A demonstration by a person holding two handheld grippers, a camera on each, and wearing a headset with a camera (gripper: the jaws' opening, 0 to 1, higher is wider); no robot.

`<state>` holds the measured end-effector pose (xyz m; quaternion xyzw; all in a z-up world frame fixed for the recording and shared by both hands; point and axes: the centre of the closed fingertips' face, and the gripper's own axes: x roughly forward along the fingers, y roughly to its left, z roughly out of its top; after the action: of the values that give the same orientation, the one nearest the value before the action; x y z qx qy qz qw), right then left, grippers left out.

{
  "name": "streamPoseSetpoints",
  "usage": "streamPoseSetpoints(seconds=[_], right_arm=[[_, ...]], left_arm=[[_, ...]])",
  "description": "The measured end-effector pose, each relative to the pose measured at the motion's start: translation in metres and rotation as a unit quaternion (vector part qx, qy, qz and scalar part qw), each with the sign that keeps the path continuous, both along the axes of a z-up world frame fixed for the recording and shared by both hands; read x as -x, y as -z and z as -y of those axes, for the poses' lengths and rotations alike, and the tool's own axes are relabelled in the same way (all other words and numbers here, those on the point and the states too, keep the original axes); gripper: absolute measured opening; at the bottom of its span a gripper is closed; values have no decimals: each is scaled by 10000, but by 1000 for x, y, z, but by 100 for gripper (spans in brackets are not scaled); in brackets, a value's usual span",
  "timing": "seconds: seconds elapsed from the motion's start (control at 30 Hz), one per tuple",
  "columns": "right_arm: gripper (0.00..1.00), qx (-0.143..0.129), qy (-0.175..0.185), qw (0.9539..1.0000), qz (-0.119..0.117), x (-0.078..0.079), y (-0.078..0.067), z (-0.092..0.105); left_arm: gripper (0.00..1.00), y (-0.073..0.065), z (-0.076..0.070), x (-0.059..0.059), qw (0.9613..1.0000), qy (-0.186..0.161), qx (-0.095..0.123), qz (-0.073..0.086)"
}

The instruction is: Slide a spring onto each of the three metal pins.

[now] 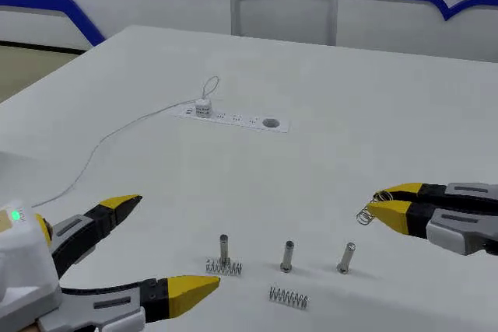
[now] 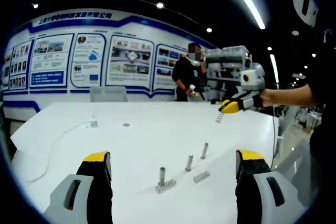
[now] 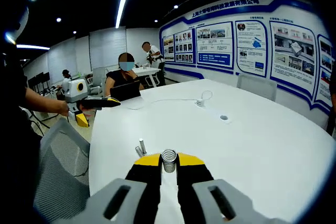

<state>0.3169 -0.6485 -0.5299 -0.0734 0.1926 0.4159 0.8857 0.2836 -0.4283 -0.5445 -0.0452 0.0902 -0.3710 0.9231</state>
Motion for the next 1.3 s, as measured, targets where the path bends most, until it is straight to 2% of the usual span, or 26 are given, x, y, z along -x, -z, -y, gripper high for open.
streamPoseSetpoints(seconds=[0.07, 0.13, 0.27, 0.37, 0.4, 0.43, 0.47, 0.57, 0.67, 1.0, 1.27, 1.3], right_arm=[[11, 122, 104, 9999, -18, -3, 7, 5], [11, 125, 162, 9998, -77, -6, 12, 8], [11, 170, 291, 9993, -169, -10, 22, 11], [11, 200, 338, 9989, -258, -14, 31, 12], [11, 222, 356, 9987, -278, -15, 34, 11], [11, 240, 370, 9986, -308, -16, 37, 11], [11, 230, 372, 9984, -350, -17, 40, 9], [11, 281, 369, 9981, -403, -20, 47, 6], [11, 307, 343, 9977, -488, -22, 54, 3], [11, 433, 414, 9957, -700, -25, 73, 2], [11, 593, 457, 9942, -776, -25, 84, 1], [11, 687, 425, 9939, -754, -25, 86, 1]], left_arm=[[100, 4, -4, 1, 10000, -63, -67, -3], [100, 8, -7, 3, 9998, -116, -121, -45], [100, 14, -8, 8, 9997, -192, -78, -138], [100, 14, -11, 8, 9986, -421, 237, -222], [100, 17, -12, 8, 9987, -384, 134, -292], [100, 17, -12, 8, 9989, -376, 76, -260], [100, 16, -13, 6, 9988, -411, 90, -234], [100, 19, -16, 5, 9980, -476, 173, -368], [100, 19, -18, 5, 9979, -510, 163, -358], [100, 24, -21, 5, 9971, -540, 186, -498], [100, 22, -26, 3, 9959, -669, 326, -524], [100, 23, -26, 3, 9959, -670, 319, -525]])
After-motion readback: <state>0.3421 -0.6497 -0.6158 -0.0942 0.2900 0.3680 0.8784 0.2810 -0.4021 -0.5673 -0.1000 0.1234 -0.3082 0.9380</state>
